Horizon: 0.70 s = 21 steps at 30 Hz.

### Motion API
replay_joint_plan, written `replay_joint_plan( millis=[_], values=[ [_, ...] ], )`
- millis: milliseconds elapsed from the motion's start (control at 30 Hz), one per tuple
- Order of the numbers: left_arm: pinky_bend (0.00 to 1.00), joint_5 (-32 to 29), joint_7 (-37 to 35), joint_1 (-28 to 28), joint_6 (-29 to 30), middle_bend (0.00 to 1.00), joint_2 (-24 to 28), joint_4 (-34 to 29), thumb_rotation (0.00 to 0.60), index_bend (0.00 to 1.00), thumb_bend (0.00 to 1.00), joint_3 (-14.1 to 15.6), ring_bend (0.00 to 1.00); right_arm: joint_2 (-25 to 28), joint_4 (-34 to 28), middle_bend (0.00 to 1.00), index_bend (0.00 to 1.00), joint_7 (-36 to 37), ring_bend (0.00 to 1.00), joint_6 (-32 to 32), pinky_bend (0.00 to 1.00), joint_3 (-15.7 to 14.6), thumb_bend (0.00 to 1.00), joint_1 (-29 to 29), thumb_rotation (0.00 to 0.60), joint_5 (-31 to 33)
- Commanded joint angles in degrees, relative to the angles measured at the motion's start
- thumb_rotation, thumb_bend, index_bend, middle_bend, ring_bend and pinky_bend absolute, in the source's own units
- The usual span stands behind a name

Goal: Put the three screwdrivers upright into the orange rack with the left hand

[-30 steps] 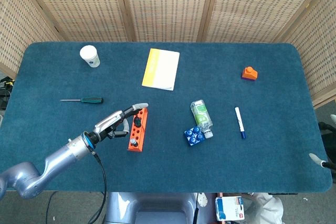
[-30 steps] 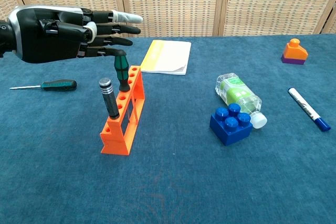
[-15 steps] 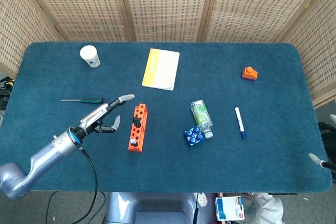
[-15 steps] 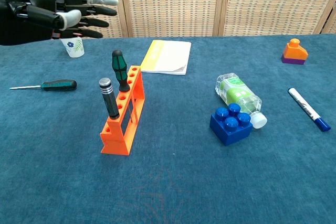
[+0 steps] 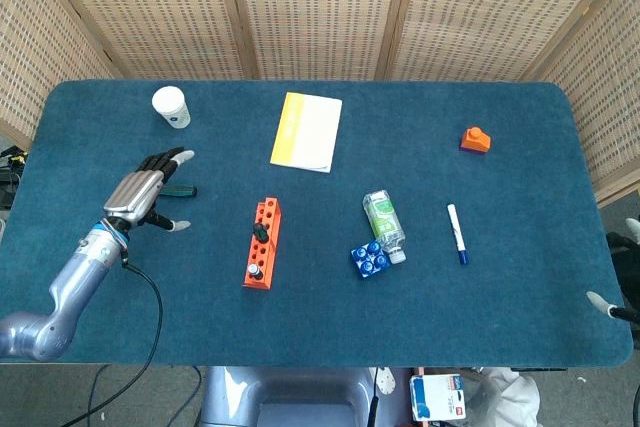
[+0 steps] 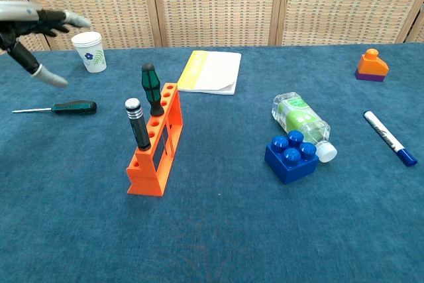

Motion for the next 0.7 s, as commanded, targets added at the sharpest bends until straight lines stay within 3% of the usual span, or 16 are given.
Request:
replay_joint_plan(
  millis=[33,100,333,533,700],
  values=[
    [0.0,-5.7,5.7,-1.1,-1.4,0.0,-7.8,10.3,0.6,0.0,0.0,-0.2,0.0,-0.1,-0.1,0.0,0.0,-0.6,0.0,-0.8,0.0,0.1,0.0,0.3,0.6,0.7],
    [0.0,-5.5,6.0,-1.2,-1.7,0.0,-10.2,13.8,0.6,0.03,0.0,-0.3,0.0,-0.2,0.0,0.0,0.0,-0.9,0.0,-1.3,0.0,0.2,0.0,0.5,0.6,1.1],
    [0.0,-4.8,6.7,-1.3,-3.2,0.0,-16.4,24.2,0.6,0.31,0.0,-1.2,0.0,-0.5,0.1,0.0,0.0,-1.6,0.0,-1.8,0.0,0.6,0.0,0.7,0.6,2.2],
    [0.0,-4.3,5.5,-2.2,-7.7,0.0,-21.1,32.8,0.6,0.35,0.02,-2.5,0.0,-0.3,0.3,0.0,0.0,-0.9,0.0,-2.3,0.0,1.2,0.0,0.6,0.6,3.5],
    [0.0,-4.1,5.2,-2.8,-10.6,0.0,-24.3,38.5,0.6,0.37,0.13,-3.3,0.0,-0.4,0.8,0.0,0.0,-0.6,0.0,-2.5,0.0,1.5,0.0,0.5,0.6,4.3]
  ],
)
